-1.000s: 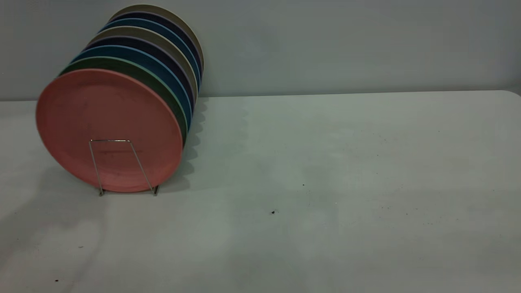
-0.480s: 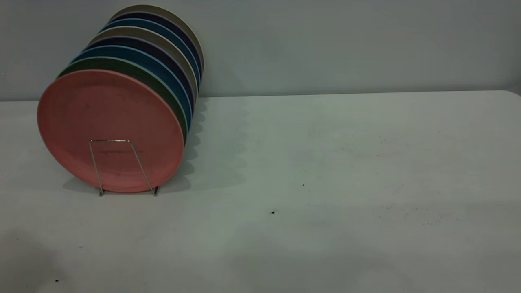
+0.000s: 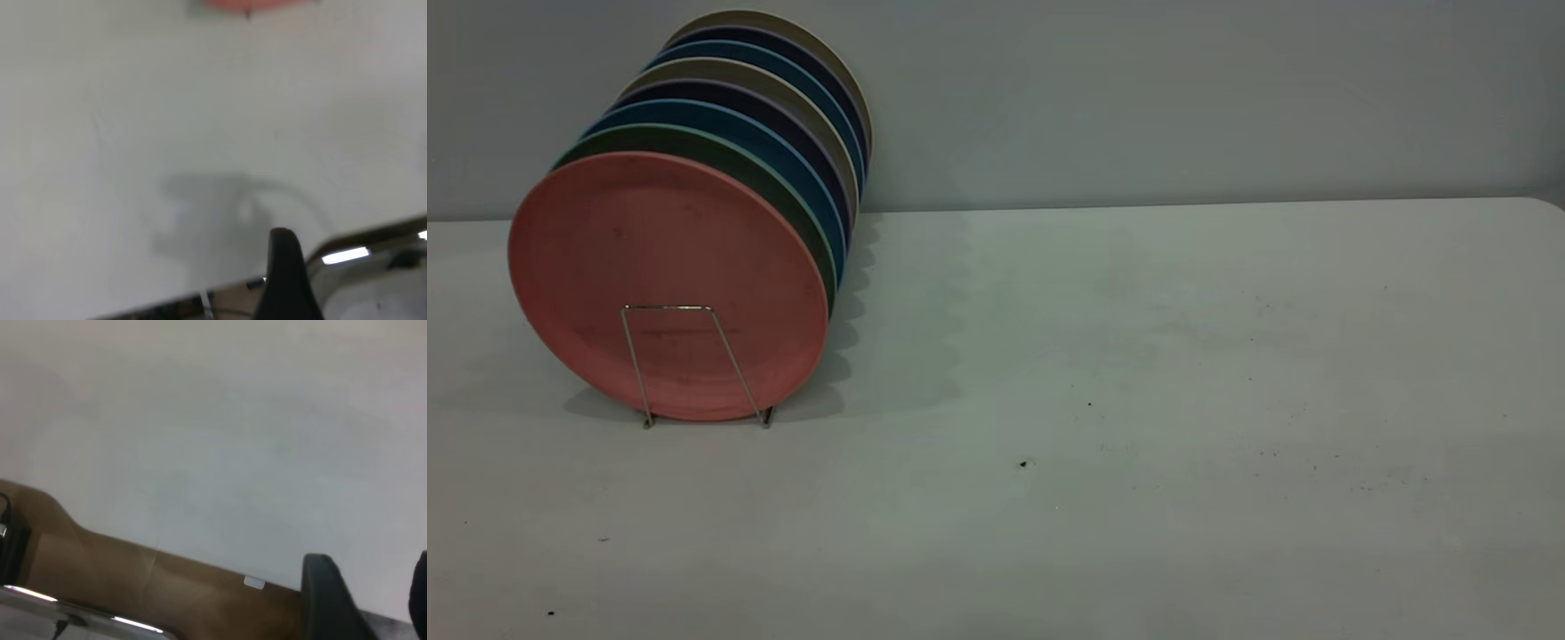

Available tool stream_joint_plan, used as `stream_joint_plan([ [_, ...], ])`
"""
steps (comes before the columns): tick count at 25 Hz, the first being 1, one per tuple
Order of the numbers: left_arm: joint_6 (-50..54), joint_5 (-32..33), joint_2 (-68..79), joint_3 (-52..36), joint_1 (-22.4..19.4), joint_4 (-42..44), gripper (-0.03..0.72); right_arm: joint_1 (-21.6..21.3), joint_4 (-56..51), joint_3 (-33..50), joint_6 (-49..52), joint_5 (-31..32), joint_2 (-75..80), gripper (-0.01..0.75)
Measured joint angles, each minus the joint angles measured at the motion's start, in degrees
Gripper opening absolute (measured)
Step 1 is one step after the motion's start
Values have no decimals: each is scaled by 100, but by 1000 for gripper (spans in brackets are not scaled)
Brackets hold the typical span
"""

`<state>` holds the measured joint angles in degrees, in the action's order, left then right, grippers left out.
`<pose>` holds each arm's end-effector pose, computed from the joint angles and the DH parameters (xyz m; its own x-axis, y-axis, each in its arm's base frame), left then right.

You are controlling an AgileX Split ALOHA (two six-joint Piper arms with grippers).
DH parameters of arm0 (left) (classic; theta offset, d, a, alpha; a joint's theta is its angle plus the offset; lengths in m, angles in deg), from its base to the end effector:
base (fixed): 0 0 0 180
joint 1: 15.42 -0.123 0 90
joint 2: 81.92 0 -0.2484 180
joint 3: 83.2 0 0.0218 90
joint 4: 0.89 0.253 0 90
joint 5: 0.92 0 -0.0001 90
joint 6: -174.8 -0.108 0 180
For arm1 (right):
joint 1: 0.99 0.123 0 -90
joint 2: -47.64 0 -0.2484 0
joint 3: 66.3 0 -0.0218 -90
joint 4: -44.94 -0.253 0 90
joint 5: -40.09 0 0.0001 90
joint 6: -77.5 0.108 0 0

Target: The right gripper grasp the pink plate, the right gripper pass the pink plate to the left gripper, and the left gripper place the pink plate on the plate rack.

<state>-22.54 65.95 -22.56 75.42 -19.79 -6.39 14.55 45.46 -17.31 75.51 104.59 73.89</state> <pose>0.1775 0.0040 0.3081 -0.8193 0.1989 -0.5378 0.1925 0.9789 0.0688 0.0831 0.0222 0.2359 -0.7245 -0.2416 -0.6455 -0.2910 0.9562 -0.0312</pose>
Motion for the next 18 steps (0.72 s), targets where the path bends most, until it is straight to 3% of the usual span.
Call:
stream_joint_plan([
  [7, 547, -30, -1744, -1789, 0, 60, 572, 45, 24, 0, 37, 0, 0, 409],
  [11, 984, -64, -2713, -2263, 52, 67, 572, 45, 24, 0, 37, 0, 0, 413],
  [18, 1172, -191, -3933, -2678, 557, 398, 572, 45, 25, 0, 37, 0, 0, 413],
])
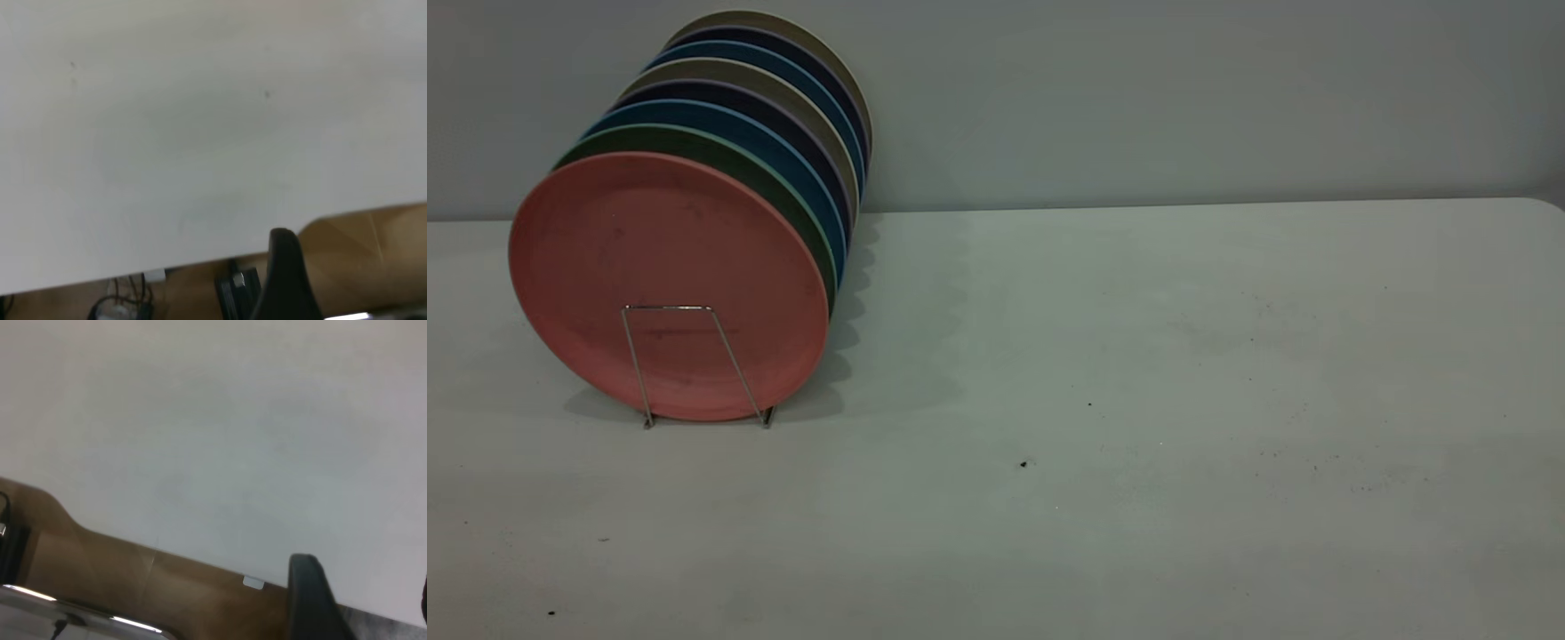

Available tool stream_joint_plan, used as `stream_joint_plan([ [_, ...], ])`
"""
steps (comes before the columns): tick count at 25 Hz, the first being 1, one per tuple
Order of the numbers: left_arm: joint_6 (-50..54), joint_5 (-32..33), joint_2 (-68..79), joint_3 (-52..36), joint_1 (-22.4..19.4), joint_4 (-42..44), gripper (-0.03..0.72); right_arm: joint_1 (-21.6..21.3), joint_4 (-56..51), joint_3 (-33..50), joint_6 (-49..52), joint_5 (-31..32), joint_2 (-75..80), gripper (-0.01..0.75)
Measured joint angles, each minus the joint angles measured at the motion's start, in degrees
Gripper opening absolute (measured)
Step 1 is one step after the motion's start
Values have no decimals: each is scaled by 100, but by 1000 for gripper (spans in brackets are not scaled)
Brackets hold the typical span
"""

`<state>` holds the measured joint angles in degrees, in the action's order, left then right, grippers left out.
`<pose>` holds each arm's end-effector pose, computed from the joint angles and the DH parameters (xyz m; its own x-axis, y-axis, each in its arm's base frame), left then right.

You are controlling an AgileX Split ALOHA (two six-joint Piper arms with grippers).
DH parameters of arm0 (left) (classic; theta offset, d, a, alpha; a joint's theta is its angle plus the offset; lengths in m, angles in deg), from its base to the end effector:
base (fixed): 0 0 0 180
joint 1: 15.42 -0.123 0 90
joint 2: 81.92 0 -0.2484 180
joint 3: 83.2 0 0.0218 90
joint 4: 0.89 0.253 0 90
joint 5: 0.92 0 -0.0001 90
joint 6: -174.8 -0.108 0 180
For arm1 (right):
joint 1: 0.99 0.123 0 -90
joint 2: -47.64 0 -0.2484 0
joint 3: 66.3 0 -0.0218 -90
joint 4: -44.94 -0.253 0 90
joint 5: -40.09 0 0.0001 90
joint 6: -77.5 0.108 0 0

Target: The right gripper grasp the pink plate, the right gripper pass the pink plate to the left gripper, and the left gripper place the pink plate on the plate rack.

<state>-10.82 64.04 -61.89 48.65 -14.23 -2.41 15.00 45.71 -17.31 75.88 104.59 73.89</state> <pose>0.0721 -0.0041 0.2485 -0.6776 0.1008 -0.7285 0.0974 0.9941 0.0469 0.0831 0.0224 0.2359 -0.7240 -0.2429 -0.6456 -0.2927 0.9557 -0.0313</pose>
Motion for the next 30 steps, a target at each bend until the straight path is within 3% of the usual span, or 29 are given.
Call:
stream_joint_plan([
  [7, 374, -20, -155, -4, 32, 238, 572, -44, 0, 0, 2, 0, -127, 394],
  [17, 380, -20, -181, -4, 32, 243, 572, -1366, -6, 0, 7, 12, -1689, 336],
  [30, 382, 28, -1233, -4, 32, 238, 572, -1384, -6, 0, 7, 48, -1826, 248],
])
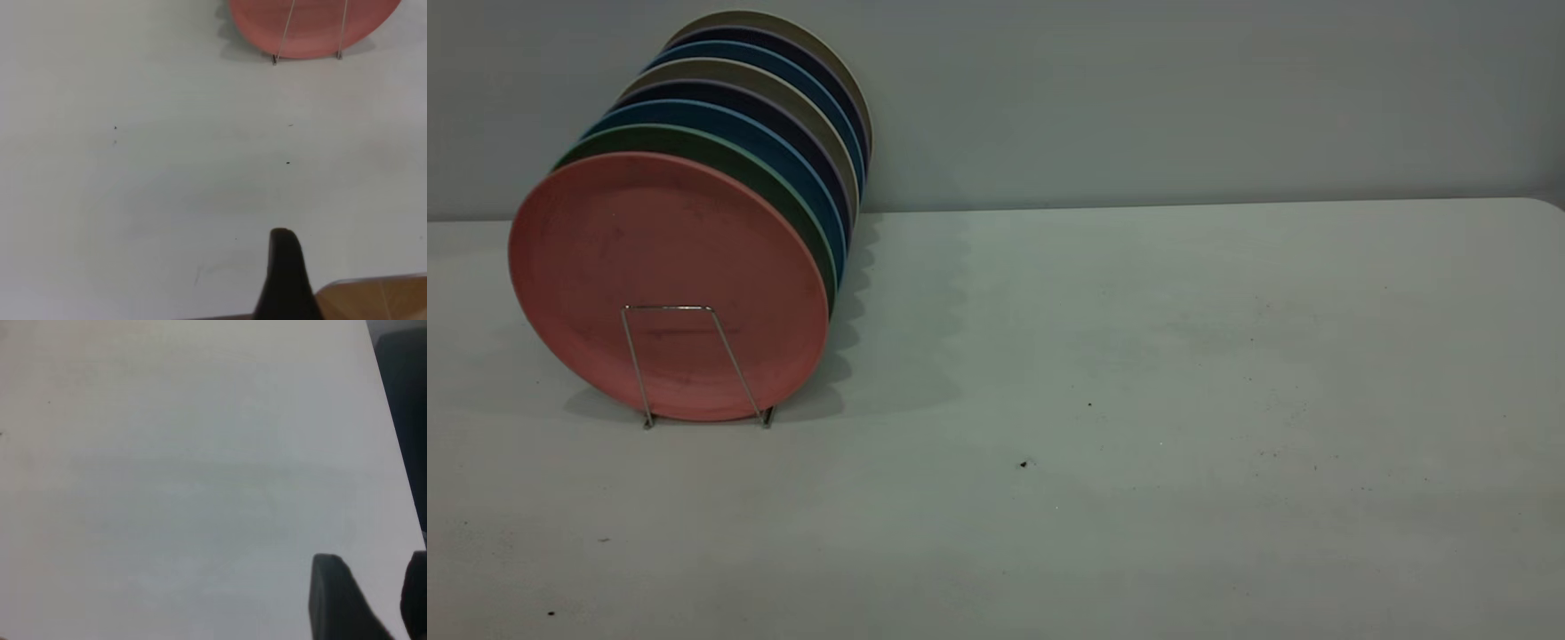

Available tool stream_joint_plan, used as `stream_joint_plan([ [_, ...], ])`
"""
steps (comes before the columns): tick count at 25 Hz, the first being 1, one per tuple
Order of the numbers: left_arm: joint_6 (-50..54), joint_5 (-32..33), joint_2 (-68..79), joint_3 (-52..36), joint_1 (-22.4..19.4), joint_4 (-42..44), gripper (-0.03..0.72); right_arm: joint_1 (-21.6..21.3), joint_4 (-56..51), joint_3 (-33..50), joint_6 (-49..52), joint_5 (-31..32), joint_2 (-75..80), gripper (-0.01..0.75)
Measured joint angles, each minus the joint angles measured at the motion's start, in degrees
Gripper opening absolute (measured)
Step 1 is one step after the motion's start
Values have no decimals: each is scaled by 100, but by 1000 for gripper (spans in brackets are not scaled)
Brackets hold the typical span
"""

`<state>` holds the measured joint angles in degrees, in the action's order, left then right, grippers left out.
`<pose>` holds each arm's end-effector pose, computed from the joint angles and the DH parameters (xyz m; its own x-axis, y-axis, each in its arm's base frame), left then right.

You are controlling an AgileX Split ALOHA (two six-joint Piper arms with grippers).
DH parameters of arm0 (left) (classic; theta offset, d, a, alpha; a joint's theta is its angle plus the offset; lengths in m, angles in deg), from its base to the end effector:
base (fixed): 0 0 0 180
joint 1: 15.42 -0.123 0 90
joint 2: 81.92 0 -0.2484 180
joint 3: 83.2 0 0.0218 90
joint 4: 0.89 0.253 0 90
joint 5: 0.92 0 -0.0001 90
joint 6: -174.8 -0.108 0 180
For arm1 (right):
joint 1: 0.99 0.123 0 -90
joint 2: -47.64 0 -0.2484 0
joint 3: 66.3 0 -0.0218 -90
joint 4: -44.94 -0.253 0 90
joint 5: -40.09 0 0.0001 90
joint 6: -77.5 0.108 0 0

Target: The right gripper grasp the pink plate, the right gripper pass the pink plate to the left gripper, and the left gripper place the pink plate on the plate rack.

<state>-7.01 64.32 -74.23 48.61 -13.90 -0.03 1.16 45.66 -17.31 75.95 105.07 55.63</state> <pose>0.0435 0.0003 0.2603 -0.5157 0.0516 -0.8552 0.0344 0.9986 0.0395 0.0459 0.0005 0.2564 -0.5278 -0.0522 -0.8478 -0.0450 0.9984 -0.0335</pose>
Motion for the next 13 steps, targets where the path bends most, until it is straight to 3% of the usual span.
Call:
stream_joint_plan([
  [13, 0, 0, 0, 0, 0, 0, 572, 0, 0, 0, 0, 0, 0, 239],
])
